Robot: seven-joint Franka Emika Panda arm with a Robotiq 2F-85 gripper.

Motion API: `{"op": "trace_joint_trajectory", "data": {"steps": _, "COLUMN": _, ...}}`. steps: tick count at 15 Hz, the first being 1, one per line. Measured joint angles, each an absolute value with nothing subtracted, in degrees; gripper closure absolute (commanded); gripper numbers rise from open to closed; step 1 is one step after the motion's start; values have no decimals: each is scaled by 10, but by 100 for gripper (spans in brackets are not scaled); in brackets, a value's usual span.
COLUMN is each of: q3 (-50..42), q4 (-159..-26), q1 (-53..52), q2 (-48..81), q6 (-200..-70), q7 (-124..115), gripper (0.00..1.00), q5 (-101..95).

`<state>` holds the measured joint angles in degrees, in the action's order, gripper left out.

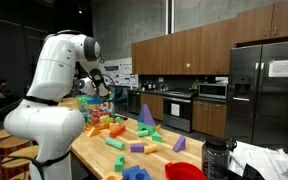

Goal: Put the blue triangle into the bag

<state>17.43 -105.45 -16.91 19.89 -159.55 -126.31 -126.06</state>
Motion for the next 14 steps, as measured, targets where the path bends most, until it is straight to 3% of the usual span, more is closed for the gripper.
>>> {"op": "trace_joint_trajectory", "data": {"steps": 2, "q3": 170, "q4": -1052, "q1": -169, "q2": 202, "q6": -1602, "q7": -1250, "gripper": 0, "q5": -1248}}
{"op": "trace_joint_trajectory", "data": {"steps": 14, "q3": 182, "q4": -1013, "q1": -169, "q2": 203, "q6": -1535, "q7": -1388, "gripper": 0, "q5": -1348}}
